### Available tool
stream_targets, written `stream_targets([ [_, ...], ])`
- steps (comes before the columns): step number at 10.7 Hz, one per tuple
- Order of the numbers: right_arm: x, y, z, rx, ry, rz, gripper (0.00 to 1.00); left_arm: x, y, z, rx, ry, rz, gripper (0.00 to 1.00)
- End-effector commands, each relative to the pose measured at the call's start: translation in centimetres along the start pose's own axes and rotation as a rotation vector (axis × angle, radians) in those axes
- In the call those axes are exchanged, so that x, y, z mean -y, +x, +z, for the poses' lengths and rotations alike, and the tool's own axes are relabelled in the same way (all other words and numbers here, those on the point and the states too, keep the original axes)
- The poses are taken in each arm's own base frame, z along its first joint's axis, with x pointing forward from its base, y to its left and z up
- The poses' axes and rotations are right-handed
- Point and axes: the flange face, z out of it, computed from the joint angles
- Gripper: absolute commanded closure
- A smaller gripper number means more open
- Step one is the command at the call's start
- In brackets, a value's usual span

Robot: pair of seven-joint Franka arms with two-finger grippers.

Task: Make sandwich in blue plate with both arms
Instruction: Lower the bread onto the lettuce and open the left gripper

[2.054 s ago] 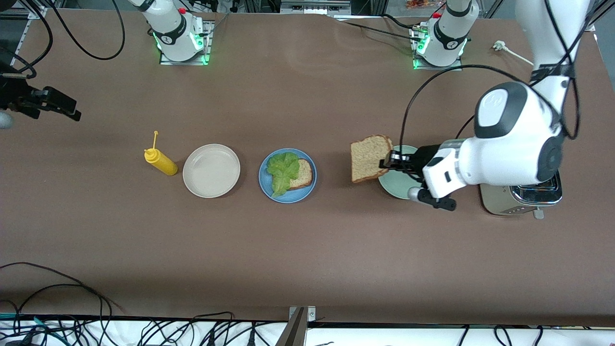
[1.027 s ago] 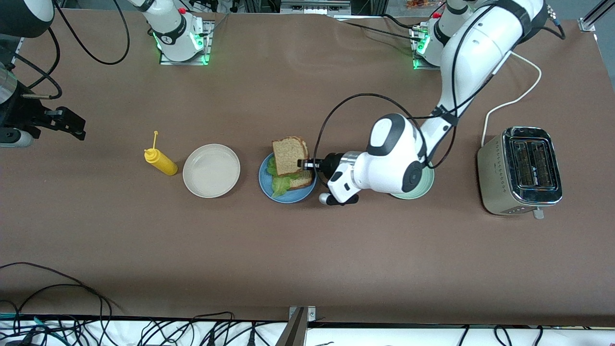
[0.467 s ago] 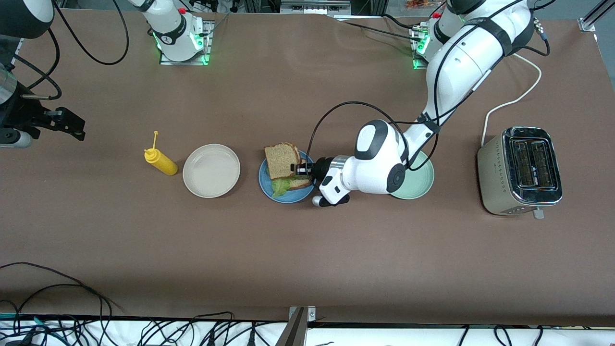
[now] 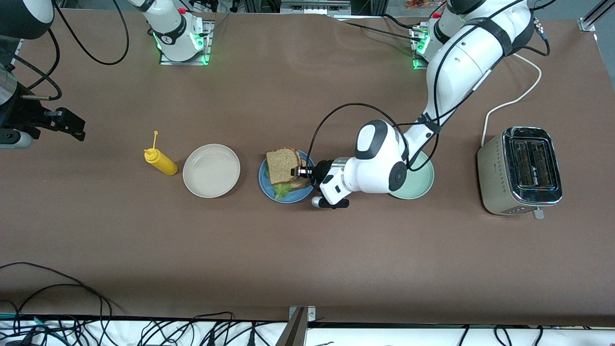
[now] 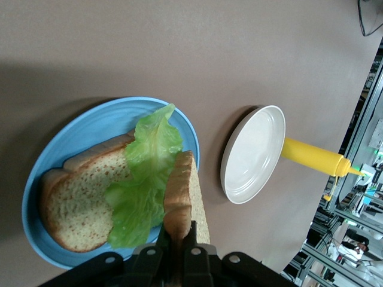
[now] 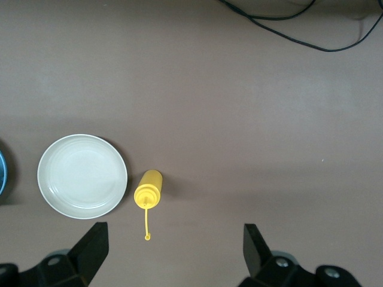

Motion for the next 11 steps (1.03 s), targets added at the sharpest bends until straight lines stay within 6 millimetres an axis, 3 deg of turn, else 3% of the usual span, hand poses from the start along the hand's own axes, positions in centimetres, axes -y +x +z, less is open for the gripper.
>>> stream_targets([
  [1,-0.4,0.2,-0.4,0.001,-0.01,0.004,0.0,0.6,-0.3,0.5,-0.017,0.017,0.055,1.0],
  [2,-0.4,0.2,-0.4,0.003,-0.01,0.004,0.0,0.8,-0.2,0.6,-0.016,0.018,0.053,0.81],
  [3,-0.4,0.2,-0.4,0.003,-0.01,0.004,0.0,1.0,-0.2,0.6,-0.011,0.022,0.049,0.51],
  [4,-0.4,0.2,-0.4,0.001,-0.01,0.006,0.0,1.2,-0.3,0.7,-0.008,0.026,0.048,0.01],
  [8,-0.7,0.2,-0.3,0.005,-0.011,0.009,0.0,1.3,0.0,-0.8,-0.012,0.115,0.119,0.0],
  [11,-0.7,0.2,-0.3,0.005,-0.011,0.009,0.0,0.2,-0.3,-4.5,-0.018,0.189,0.163,0.0],
])
